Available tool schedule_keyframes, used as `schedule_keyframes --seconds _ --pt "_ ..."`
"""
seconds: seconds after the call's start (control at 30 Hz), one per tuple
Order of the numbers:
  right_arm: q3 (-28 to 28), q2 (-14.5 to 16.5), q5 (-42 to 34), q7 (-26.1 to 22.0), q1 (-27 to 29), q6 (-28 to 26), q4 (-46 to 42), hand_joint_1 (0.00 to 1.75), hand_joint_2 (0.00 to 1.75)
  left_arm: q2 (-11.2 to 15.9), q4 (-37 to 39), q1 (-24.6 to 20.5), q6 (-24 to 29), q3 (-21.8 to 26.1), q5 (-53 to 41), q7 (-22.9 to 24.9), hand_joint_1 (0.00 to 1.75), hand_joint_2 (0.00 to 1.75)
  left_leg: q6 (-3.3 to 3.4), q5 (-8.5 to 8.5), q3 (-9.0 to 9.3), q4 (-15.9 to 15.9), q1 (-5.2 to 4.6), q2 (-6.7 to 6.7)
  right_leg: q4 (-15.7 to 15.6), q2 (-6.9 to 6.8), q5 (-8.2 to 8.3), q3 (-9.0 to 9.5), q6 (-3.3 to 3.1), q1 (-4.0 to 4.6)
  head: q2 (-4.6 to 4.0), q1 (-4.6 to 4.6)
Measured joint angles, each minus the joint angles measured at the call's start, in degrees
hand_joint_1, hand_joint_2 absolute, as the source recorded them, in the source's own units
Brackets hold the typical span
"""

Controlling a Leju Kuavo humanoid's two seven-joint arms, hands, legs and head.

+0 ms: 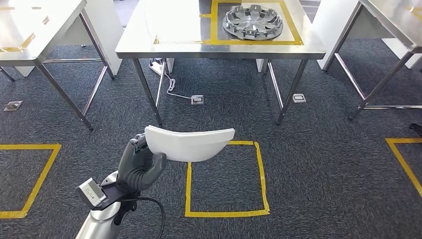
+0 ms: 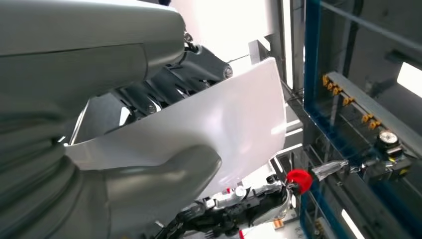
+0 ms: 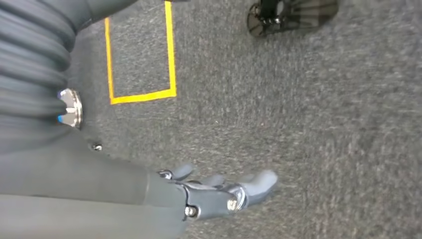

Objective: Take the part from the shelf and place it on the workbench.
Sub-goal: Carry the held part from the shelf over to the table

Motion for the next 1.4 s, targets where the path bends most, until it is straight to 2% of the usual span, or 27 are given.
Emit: schedule_keyframes --seconds 0.07,0.17,0.2,0.23,0.27,0.33,0.37,0.43,0.53,0.57,0.63,0.7,0.73,0.77,0.8,0.83,0.87,0.93,0.97,1.07,1.13,1.2,1.23,1.27,1.3,1.37,1.4 --pt "0.44 0.05 0.42 0.6 -0.16 0.37 0.0 0.0 1.75 -0.02 -0.33 -0.08 0.07 0.03 -0.02 -0.01 1.75 1.75 0.55 -0.3 1.1 -0.44 0.3 -0.14 2.6 -0.1 -0.71 -0.9 0.53 -0.06 0.0 0.15" --pt "1.06 0.07 0.23 0.59 -0.25 0.67 0.0 0.0 1.75 -0.09 -0.68 -0.13 0.16 0.05 -0.03 -0.01 1.75 1.75 1.02 -1.17 2.01 -0.58 0.39 -0.27 11.81 -0.19 -4.22 -7.09 1.35 -0.29 0.0 0.37" --pt "1.19 0.05 -0.06 0.47 -0.16 0.87 0.0 0.0 1.75 -0.09 -0.72 -0.09 0.21 0.05 -0.03 -0.01 1.75 1.75 1.03 -1.53 2.31 -0.57 0.4 -0.36 13.92 -0.19 -4.9 -9.03 1.53 -0.37 0.0 0.39" --pt "1.27 0.03 -0.3 0.38 -0.09 1.07 0.0 0.0 1.75 -0.07 -0.81 -0.04 0.32 0.06 -0.02 -0.01 1.75 1.75 0.98 -1.91 2.72 -0.57 0.41 -0.48 14.31 -0.2 -4.5 -10.18 1.65 -0.45 0.0 0.43" --pt "1.33 -0.01 -0.48 0.35 -0.06 1.14 0.0 0.0 1.75 -0.04 -1.04 0.01 0.48 0.11 -0.02 -0.01 1.75 1.75 0.85 -2.32 3.23 -0.57 0.43 -0.61 12.69 -0.2 -2.75 -10.32 1.71 -0.55 0.0 0.46" --pt "1.42 -0.16 -0.75 0.37 -0.1 0.86 0.0 0.0 1.75 0.01 -1.78 0.11 0.85 0.33 -0.09 -0.02 1.75 1.75 0.4 -3.25 4.43 -0.55 0.46 -0.73 5.61 -0.21 2.62 -8.44 1.67 -0.71 0.0 0.49" --pt "1.43 -0.23 -0.86 0.41 -0.17 0.67 0.0 0.0 1.75 0.03 -2.21 0.14 1.04 0.49 -0.22 -0.03 1.75 1.75 0.09 -3.66 4.87 -0.52 0.44 -0.76 2.45 -0.25 3.94 -7.45 1.47 -0.63 0.0 0.52" --pt "1.51 -0.3 -0.78 0.62 -0.3 0.52 0.0 0.0 1.75 0.12 -2.95 0.27 1.33 0.75 -0.61 -0.02 1.75 1.75 -0.62 -4.26 5.3 -0.39 0.37 -0.8 -0.32 -0.32 4.59 -6.48 0.77 -0.36 0.0 0.56" --pt "1.77 -0.3 -0.45 0.83 -0.45 0.52 0.0 0.0 1.75 0.36 -3.88 0.63 1.58 0.86 -0.9 -0.03 1.75 1.75 -1.61 -4.75 5.67 0.61 0.4 -0.72 -0.61 -0.35 4.66 -5.5 -0.49 -0.37 0.0 0.49" --pt "1.84 -0.31 -0.39 0.82 -0.56 0.51 0.0 0.0 1.75 0.43 -4.19 0.66 1.65 0.88 -0.94 -0.04 1.75 1.75 -1.88 -5.17 5.16 1.89 0.45 -0.62 -0.7 -0.35 4.43 -4.96 -0.87 -0.43 0.0 0.36" --pt "1.9 -0.31 -0.44 0.79 -0.78 0.47 0.0 0.0 1.75 0.56 -4.67 0.76 1.93 0.93 -1.08 -0.05 1.75 1.75 -2.32 -7.15 2.14 7.4 0.59 -0.42 -0.84 -0.38 3.88 -4.06 -1.42 -0.48 0.0 0.13" --pt "1.93 -0.32 -0.52 0.95 -0.84 0.5 0.0 0.0 1.75 0.8 -5.01 1.16 2.38 1.0 -1.27 -0.04 1.75 1.75 -2.57 -9.46 -2.39 14.03 0.66 -0.38 -0.83 -0.37 3.17 -3.34 -1.64 -0.45 0.0 -0.03" --pt "1.96 -0.32 -0.53 1.08 -0.81 0.54 0.0 0.0 1.75 0.95 -5.21 1.41 2.57 1.08 -1.38 -0.03 1.75 1.75 -2.58 -9.52 -3.98 15.59 0.67 -0.37 -0.83 -0.35 2.78 -2.92 -1.64 -0.43 0.0 -0.05" --pt "1.98 -0.31 -0.53 1.22 -0.8 0.58 0.0 0.0 1.75 1.1 -5.45 1.59 2.72 1.17 -1.47 -0.03 1.75 1.75 -2.5 -8.39 -4.6 15.19 0.67 -0.37 -0.82 -0.32 2.38 -2.42 -1.61 -0.42 0.0 -0.08" --pt "2.0 -0.3 -0.53 1.32 -0.79 0.6 0.0 0.0 1.75 1.21 -5.74 1.69 2.83 1.27 -1.57 -0.03 1.75 1.75 -2.34 -6.16 -4.19 12.79 0.67 -0.35 -0.82 -0.3 1.96 -1.83 -1.54 -0.42 0.0 -0.11" --pt "2.01 -0.26 -0.53 1.37 -0.79 0.61 0.0 0.0 1.75 1.3 -6.07 1.74 2.89 1.35 -1.63 -0.03 1.75 1.75 -2.12 -3.28 -3.01 8.92 0.66 -0.29 -0.83 -0.28 1.49 -1.19 -1.42 -0.42 0.0 -0.15" --pt "2.02 -0.22 -0.53 1.4 -0.82 0.61 0.0 0.0 1.75 1.37 -6.3 1.74 2.92 1.41 -1.66 -0.04 1.75 1.75 -1.91 -1.61 -1.8 5.34 0.53 -0.17 -0.81 -0.28 1.05 -0.64 -1.2 -0.37 0.0 -0.16" --pt "2.07 -0.17 -0.63 1.48 -0.88 0.62 0.0 0.0 1.75 1.46 -6.72 1.81 3.09 1.52 -1.86 -0.02 1.75 1.75 -1.36 -0.89 -0.26 0.98 0.28 0.06 -0.85 -0.33 0.3 -0.03 -0.53 -0.25 0.0 -0.31" --pt "2.1 -0.16 -0.72 1.52 -0.88 0.62 0.0 0.0 1.75 1.5 -6.92 1.86 3.19 1.61 -2.0 -0.02 1.75 1.75 -1.03 -1.49 -0.09 0.62 0.2 0.11 -0.68 -0.35 0.22 0.1 -0.12 -0.14 0.0 -0.35" --pt "2.22 -0.11 -0.96 1.53 -0.9 0.58 0.0 0.0 1.75 1.54 -7.85 1.9 3.48 1.85 -2.44 -0.02 1.75 1.75 0.07 -0.96 1.08 0.09 0.49 0.01 0.79 -0.38 -0.31 0.21 0.86 -0.14 0.0 -0.31" --pt "2.27 -0.05 -1.04 1.39 -1.05 0.49 0.0 0.0 1.75 1.51 -8.5 1.79 3.66 2.11 -2.51 -0.03 1.75 1.75 0.56 -1.26 1.77 -0.05 0.61 0.02 5.41 -0.38 -2.36 -2.36 1.37 -0.27 0.0 -0.13" --pt "2.33 -0.03 -1.14 1.33 -0.98 0.43 0.0 0.0 1.75 1.5 -8.84 1.84 3.8 2.52 -2.54 -0.02 1.75 1.75 0.82 -1.77 2.1 -0.05 0.56 0.0 12.18 -0.38 -5.03 -7.06 1.68 -0.29 0.0 0.02" --pt "2.38 -0.03 -1.2 1.35 -0.86 0.44 0.0 0.0 1.75 1.51 -8.96 1.93 3.85 2.74 -2.57 -0.02 1.75 1.75 0.84 -2.05 2.32 -0.05 0.52 -0.07 14.2 -0.38 -5.48 -8.94 1.69 -0.29 0.0 0.04" --pt "2.45 -0.03 -1.25 1.39 -0.76 0.44 0.0 0.0 1.75 1.51 -9.11 2.02 3.93 2.98 -2.62 -0.01 1.75 1.75 0.8 -2.37 2.64 -0.05 0.5 -0.15 14.34 -0.37 -4.73 -9.93 1.62 -0.29 0.0 0.08" --pt "2.55 -0.03 -1.3 1.43 -0.7 0.45 0.0 0.0 1.75 1.51 -9.32 2.07 4.05 3.21 -2.69 -0.01 1.75 1.75 0.69 -2.71 3.1 -0.05 0.5 -0.22 12.37 -0.37 -2.71 -9.85 1.49 -0.28 0.0 0.11" --pt "2.76 -0.03 -1.34 1.46 -0.68 0.49 0.0 0.0 1.75 1.52 -9.83 2.11 4.41 3.63 -2.94 -0.02 1.75 1.75 0.34 -3.48 4.2 -0.04 0.47 -0.3 5.05 -0.38 2.46 -7.68 1.04 -0.16 0.0 0.15" --pt "2.85 -0.03 -1.37 1.46 -0.7 0.53 0.0 0.0 1.75 1.54 -10.04 2.1 4.65 3.85 -3.06 -0.02 1.75 1.75 0.09 -3.82 4.6 -0.04 0.44 -0.33 2.15 -0.42 3.21 -6.67 0.77 -0.01 0.0 0.18"
